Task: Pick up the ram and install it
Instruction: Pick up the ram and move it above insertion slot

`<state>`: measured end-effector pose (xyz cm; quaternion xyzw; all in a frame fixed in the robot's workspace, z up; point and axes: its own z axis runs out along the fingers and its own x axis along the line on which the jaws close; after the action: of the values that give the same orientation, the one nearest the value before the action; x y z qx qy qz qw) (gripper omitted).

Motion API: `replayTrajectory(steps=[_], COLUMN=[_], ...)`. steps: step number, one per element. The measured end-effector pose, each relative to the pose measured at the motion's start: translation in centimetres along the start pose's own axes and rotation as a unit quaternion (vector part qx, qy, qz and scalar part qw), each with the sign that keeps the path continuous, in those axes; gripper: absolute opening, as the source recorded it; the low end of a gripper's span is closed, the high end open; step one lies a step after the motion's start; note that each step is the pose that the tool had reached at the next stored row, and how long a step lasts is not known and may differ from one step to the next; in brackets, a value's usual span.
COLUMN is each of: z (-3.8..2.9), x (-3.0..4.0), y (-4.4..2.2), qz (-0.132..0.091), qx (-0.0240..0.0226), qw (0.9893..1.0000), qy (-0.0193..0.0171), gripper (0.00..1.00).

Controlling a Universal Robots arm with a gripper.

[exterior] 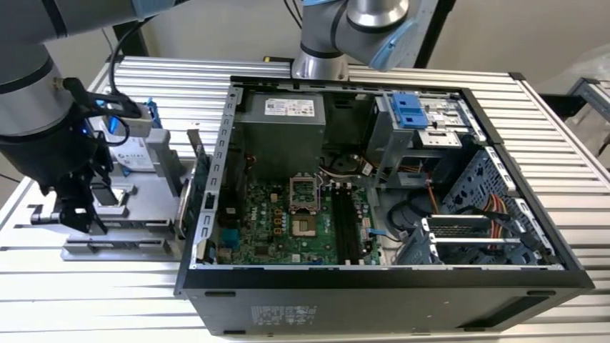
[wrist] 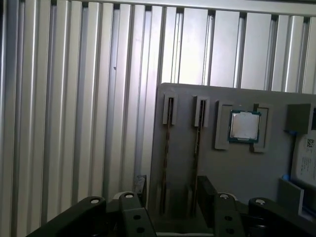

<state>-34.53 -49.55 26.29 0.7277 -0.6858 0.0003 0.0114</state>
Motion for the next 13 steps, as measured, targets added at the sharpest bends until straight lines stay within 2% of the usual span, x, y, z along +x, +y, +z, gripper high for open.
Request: replayTrajectory(steps=[13], z=[1.06], x=[-0.03], y=[0.16], qz=[0.001], qx=[0.0001], qw=[1.0], qy=[0.0], gripper=[1.0])
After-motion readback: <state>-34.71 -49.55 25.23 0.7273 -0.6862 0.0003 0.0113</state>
